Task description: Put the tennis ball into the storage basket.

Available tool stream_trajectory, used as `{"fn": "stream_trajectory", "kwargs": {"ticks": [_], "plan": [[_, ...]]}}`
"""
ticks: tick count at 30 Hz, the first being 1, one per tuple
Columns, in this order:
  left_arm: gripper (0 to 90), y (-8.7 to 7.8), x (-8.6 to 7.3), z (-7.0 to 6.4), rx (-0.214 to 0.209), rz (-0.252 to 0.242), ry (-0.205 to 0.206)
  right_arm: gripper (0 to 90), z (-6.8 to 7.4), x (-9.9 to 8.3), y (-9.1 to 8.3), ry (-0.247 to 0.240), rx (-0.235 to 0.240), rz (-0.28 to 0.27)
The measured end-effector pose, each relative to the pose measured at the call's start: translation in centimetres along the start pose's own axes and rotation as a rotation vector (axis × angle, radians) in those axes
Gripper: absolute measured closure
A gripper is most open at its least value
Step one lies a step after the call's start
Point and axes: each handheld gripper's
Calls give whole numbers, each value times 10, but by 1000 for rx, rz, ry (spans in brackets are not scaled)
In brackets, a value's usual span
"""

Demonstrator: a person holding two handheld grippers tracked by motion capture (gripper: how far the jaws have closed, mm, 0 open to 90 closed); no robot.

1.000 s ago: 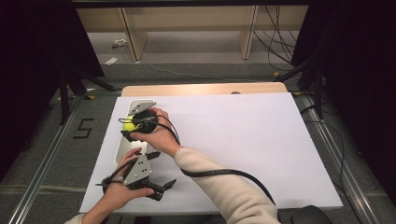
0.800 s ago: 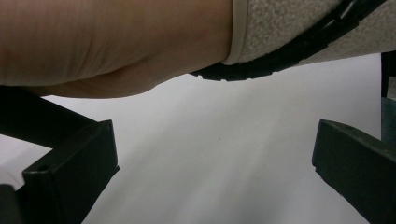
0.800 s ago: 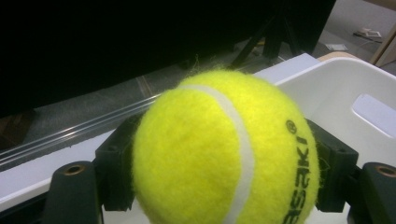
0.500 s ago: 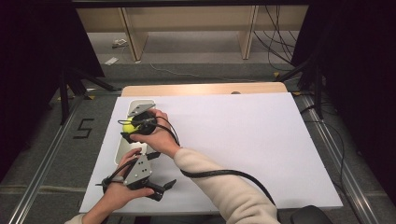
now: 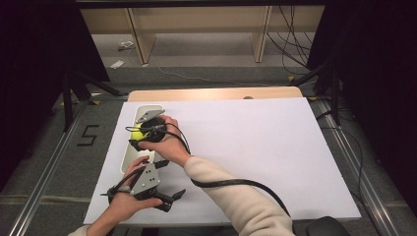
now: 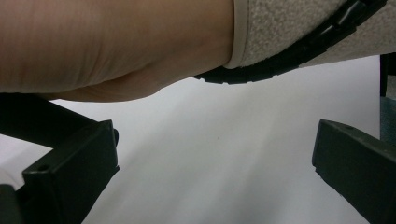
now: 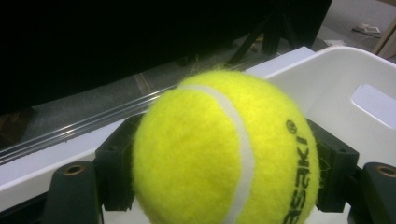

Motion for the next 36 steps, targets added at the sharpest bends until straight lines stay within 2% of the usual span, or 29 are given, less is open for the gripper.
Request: {"fn": "stream_trajectory", "kwargs": {"ticks": [36], "plan": [[0, 0, 0, 0, -2, 2, 1, 253, 0, -6, 3, 3, -7, 19]]}}
Point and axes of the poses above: each handheld gripper's, and its own axes: y roughly forward along the jaws, x roughly out of its top, z roughly to its left, and after that the axes turned 10 degrees about -y, right-handed
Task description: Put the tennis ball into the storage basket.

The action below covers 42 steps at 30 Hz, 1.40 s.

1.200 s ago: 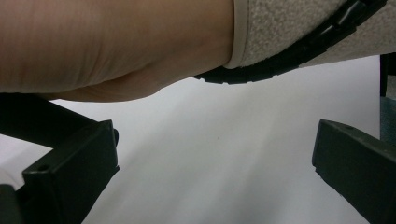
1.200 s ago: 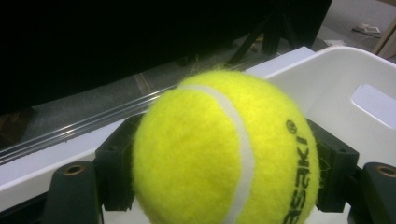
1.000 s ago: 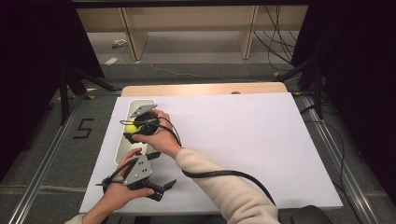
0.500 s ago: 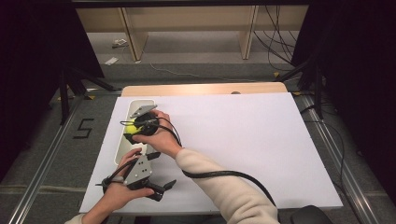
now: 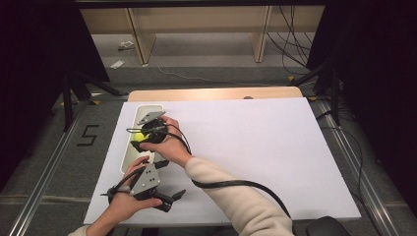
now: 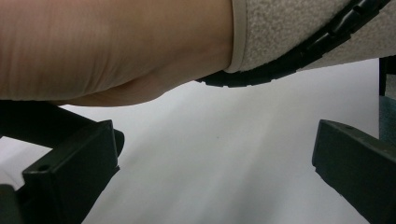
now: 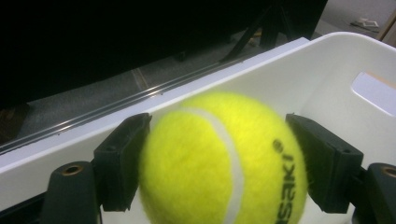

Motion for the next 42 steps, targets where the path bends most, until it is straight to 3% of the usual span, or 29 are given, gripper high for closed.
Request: {"fn": "stream_trajectory", "kwargs": {"ticks": [17, 32, 42], "plan": [[0, 0, 0, 0, -1, 1, 0, 176, -10, 6, -23, -3, -37, -57], [0, -1, 0, 1, 2, -6, -4, 176, -28, -3, -61, 17, -93, -55], [0, -1, 1, 0, 1, -15, -8, 182, -48, -18, -93, 59, -149, -66]]}}
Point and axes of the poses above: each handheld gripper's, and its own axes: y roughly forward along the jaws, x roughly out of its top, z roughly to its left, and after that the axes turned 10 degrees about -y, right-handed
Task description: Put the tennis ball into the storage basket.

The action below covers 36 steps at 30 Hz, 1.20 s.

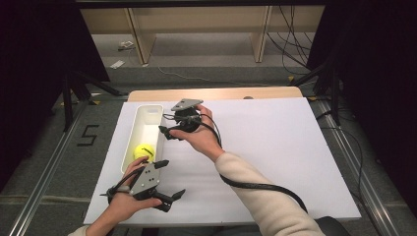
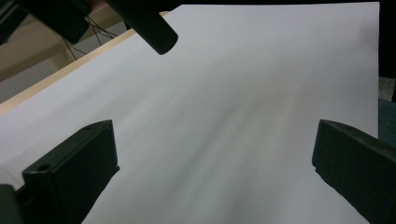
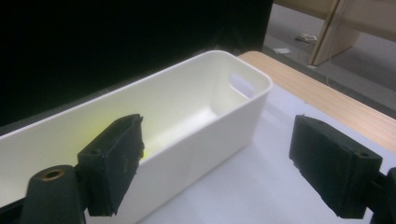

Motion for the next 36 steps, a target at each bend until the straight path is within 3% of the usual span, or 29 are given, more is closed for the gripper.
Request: {"fn": "stream_trajectory", "kwargs": {"ticks": [15, 36], "plan": [[0, 0, 0, 0, -3, 0, -6, 187, -23, -15, -43, 21, -61, -5], [0, -2, 0, -1, -4, 4, -2, 189, -46, -44, -83, 50, -118, 8]]}}
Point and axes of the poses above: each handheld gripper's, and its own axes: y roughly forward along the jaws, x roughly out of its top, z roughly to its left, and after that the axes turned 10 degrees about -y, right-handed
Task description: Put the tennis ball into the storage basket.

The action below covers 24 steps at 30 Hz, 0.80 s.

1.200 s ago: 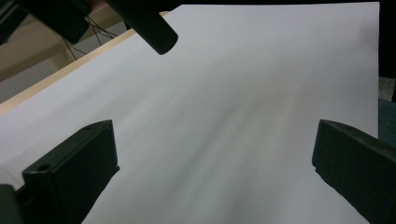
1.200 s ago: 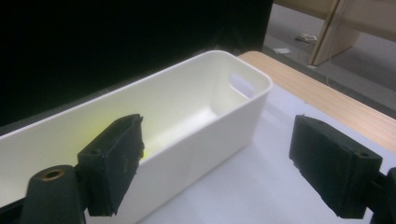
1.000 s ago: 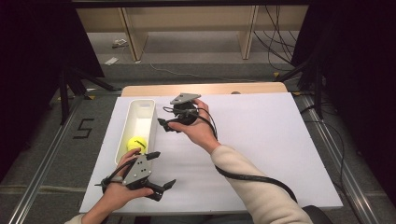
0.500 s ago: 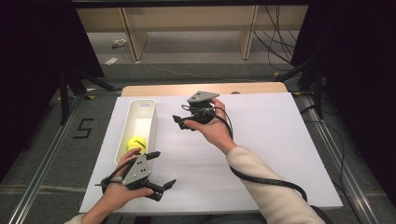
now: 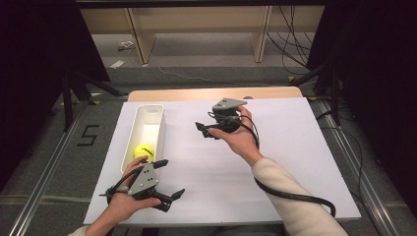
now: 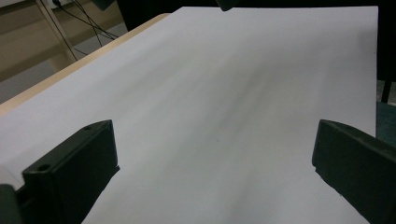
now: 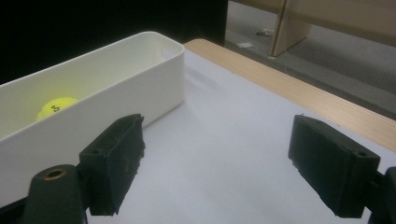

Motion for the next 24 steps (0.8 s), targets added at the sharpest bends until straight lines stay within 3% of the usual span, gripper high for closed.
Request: {"fn": "stream_trajectory", "kwargs": {"ticks": [24], "plan": [[0, 1, -1, -1, -9, 9, -8, 188, -30, -35, -45, 59, -93, 27]]}}
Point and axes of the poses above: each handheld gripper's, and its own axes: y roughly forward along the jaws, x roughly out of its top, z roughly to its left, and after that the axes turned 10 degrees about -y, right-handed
